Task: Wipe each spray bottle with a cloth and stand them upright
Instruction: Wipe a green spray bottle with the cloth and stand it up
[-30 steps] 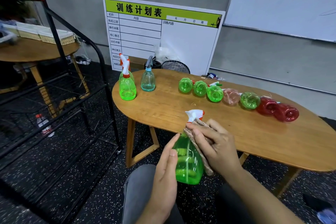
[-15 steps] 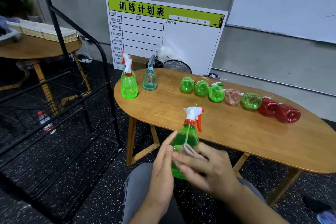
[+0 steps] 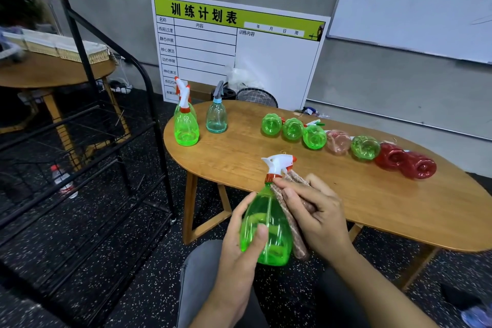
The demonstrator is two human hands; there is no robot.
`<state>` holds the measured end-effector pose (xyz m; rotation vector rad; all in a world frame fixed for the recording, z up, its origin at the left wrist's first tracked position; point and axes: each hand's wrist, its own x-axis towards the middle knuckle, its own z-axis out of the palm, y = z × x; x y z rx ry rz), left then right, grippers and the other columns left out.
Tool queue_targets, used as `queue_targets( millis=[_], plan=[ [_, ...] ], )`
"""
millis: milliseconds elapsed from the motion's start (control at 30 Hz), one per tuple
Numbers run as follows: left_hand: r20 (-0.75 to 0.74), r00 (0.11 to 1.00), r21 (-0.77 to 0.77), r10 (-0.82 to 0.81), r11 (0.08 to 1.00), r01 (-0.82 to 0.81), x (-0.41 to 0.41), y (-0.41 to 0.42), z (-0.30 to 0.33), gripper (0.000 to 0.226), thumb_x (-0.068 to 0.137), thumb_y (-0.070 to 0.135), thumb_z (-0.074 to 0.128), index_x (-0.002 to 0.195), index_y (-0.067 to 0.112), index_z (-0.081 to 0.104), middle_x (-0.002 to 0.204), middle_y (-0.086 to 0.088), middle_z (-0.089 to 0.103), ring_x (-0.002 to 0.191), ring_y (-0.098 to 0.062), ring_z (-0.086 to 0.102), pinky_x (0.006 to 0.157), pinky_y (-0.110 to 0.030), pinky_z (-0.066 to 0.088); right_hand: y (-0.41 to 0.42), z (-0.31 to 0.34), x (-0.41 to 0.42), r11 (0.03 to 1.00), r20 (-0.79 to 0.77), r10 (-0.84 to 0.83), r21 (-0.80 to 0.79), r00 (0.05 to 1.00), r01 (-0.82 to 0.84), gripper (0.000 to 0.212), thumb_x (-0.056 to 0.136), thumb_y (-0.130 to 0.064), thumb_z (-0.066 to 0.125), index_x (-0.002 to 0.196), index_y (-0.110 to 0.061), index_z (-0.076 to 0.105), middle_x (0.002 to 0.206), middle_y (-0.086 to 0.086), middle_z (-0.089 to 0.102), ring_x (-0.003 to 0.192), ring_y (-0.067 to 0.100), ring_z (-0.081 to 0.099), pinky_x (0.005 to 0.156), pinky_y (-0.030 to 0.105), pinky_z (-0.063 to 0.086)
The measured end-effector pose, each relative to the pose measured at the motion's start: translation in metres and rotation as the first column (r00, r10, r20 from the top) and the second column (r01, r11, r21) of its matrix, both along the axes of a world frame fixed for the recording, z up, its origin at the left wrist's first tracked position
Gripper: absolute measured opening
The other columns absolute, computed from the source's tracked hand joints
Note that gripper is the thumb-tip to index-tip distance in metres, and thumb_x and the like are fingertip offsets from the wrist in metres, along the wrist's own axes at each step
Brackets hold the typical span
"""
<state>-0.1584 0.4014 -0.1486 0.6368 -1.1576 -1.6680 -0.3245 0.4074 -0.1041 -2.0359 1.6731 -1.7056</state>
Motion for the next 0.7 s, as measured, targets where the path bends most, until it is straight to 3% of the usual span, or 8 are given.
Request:
queue_targets(
  millis=[133, 200, 300, 400, 600, 700],
  plan=[
    [-0.037, 0.999, -0.011, -0.025, 1.0, 0.025, 0.001, 0.0, 0.002, 0.071, 0.081, 0.031, 0.086, 0.145, 0.033, 0.057, 0.135, -0.008, 0.071, 0.126, -0.027, 0.068, 0.096, -0.036, 0.059, -0.003, 0.004, -0.004, 1.0, 0.054, -0.019, -0.005, 0.998, 0.019, 0.028, 0.099, -0.031, 0.061, 0.12, -0.021, 0.078, 0.076, -0.012, 0.043, 0.069, 0.002, 0.044, 0.063, 0.013, 0.034],
    [-0.037, 0.999, -0.003, -0.03, 1.0, 0.03, 0.0, 0.0, -0.001, 0.06, 0.087, 0.024, 0.08, 0.141, 0.039, 0.06, 0.133, -0.006, 0.072, 0.124, -0.027, 0.069, 0.093, -0.035, 0.06, -0.004, 0.006, -0.004, 1.0, 0.066, -0.016, -0.005, 0.998, 0.016, 0.028, 0.099, -0.031, 0.061, 0.118, -0.021, 0.078, 0.078, -0.019, 0.045, 0.07, 0.002, 0.047, 0.065, 0.011, 0.034],
    [-0.013, 0.999, -0.007, -0.048, 0.999, 0.048, -0.001, 0.0, -0.003, 0.052, 0.092, 0.03, 0.073, 0.139, 0.048, 0.061, 0.138, -0.001, 0.07, 0.128, -0.025, 0.067, 0.103, -0.043, 0.057, -0.005, 0.006, -0.005, 1.0, 0.078, -0.011, 0.008, 0.997, 0.01, 0.028, 0.099, -0.031, 0.061, 0.117, -0.019, 0.079, 0.082, -0.021, 0.051, 0.074, 0.003, 0.053, 0.068, 0.012, 0.037],
    [0.017, 0.998, -0.033, -0.054, 0.998, 0.055, -0.003, 0.0, -0.008, 0.045, 0.098, 0.041, 0.063, 0.142, 0.05, 0.058, 0.151, 0.006, 0.061, 0.14, -0.021, 0.058, 0.116, -0.054, 0.045, -0.005, 0.006, -0.004, 0.999, 0.062, -0.021, 0.033, 0.998, 0.019, 0.029, 0.099, -0.033, 0.061, 0.118, -0.021, 0.079, 0.083, -0.019, 0.051, 0.075, 0.004, 0.053, 0.069, 0.013, 0.037],
    [-0.01, 1.0, -0.018, 0.011, 1.0, -0.011, -0.005, -0.003, -0.009, 0.043, 0.101, 0.04, 0.05, 0.142, 0.047, 0.061, 0.15, 0.006, 0.061, 0.141, -0.019, 0.057, 0.118, -0.052, 0.043, -0.004, -0.001, 0.009, 0.995, 0.025, -0.009, 0.096, 1.0, 0.006, 0.028, 0.1, -0.036, 0.061, 0.119, -0.026, 0.079, 0.083, -0.018, 0.053, 0.071, 0.01, 0.055, 0.064, 0.017, 0.04],
    [-0.025, 0.998, 0.005, 0.055, 0.998, -0.055, -0.004, -0.005, -0.008, 0.039, 0.105, 0.039, 0.049, 0.141, 0.044, 0.062, 0.147, 0.001, 0.064, 0.137, -0.022, 0.06, 0.117, -0.052, 0.043, 0.007, -0.008, 0.021, 0.999, -0.098, 0.026, 0.05, 0.995, -0.021, 0.028, 0.101, -0.036, 0.061, 0.124, -0.029, 0.077, 0.085, -0.01, 0.05, 0.066, 0.007, 0.05, 0.058, 0.016, 0.04]
  ],
)
